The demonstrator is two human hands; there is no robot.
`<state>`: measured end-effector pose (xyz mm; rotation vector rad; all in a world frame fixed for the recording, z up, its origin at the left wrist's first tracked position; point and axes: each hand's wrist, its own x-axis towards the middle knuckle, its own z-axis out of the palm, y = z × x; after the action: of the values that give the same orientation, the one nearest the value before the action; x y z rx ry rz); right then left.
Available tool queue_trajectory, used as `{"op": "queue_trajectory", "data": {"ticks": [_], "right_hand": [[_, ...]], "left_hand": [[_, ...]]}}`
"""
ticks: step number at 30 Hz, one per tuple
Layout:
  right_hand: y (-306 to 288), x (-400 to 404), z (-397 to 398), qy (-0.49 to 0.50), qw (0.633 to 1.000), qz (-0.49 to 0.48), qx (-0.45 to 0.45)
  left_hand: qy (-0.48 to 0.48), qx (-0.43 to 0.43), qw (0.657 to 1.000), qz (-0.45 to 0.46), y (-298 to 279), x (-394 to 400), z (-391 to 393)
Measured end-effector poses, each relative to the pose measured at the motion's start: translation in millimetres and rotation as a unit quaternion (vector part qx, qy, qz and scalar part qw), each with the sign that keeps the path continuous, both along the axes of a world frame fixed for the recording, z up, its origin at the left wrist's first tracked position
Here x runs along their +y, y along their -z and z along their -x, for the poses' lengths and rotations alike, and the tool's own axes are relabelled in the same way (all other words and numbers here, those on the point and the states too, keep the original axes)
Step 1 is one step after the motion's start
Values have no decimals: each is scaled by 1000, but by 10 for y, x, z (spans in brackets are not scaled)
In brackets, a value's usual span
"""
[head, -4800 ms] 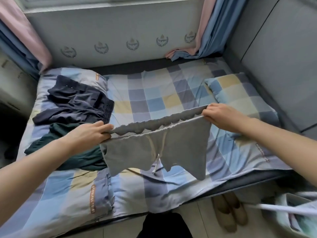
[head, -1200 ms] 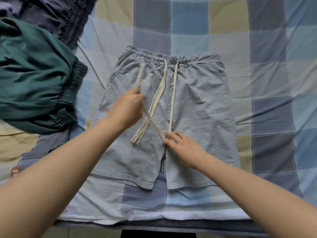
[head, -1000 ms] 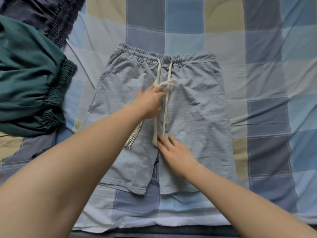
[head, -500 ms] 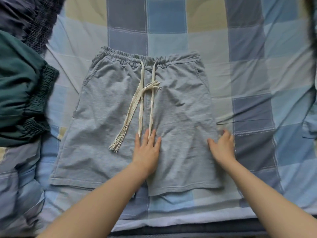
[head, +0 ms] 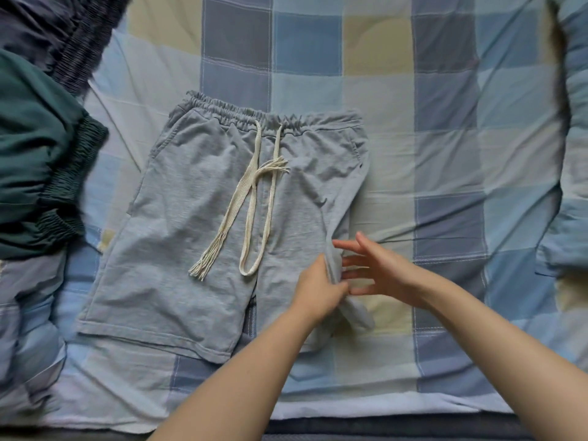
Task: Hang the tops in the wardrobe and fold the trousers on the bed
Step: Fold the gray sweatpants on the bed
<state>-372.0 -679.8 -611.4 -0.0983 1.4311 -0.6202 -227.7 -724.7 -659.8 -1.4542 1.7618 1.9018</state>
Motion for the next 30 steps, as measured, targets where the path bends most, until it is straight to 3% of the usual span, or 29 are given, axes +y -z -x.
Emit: {"op": "queue_trajectory", "data": {"ticks": [2, 4, 7, 9, 13, 18, 24, 27, 30], "right_hand": [[21, -177, 112, -73, 992, -5, 100], [147, -416, 252, -26, 980, -19, 195], [380, -823, 433, 133, 973, -46, 181], [475, -1092, 476, 166, 969, -46, 176], [478, -1547, 502, 221, 942, -32, 252], [223, -2127, 187, 266, 931, 3, 249], [45, -2746, -543, 191, 961, 22, 200], [99, -3081, -891, 158, 965, 24, 209], [146, -3413, -1162, 118, 962, 12, 247]], "left_hand": [[12, -56, 997, 47, -6, -55, -59], [51, -60, 995, 54, -57, -89, -148], [116, -47, 990, 68, -123, -111, -283], [147, -35, 985, 82, -123, -110, -413], [159, -21, 984, 73, -222, -202, -757], [88, -65, 994, 24, -248, -686, -1582], [-47, -142, 988, 31, -148, -1315, -2681], [-99, -120, 987, 46, -130, -1537, -3023], [-88, -103, 990, 31, -57, -1673, -3236]]}}
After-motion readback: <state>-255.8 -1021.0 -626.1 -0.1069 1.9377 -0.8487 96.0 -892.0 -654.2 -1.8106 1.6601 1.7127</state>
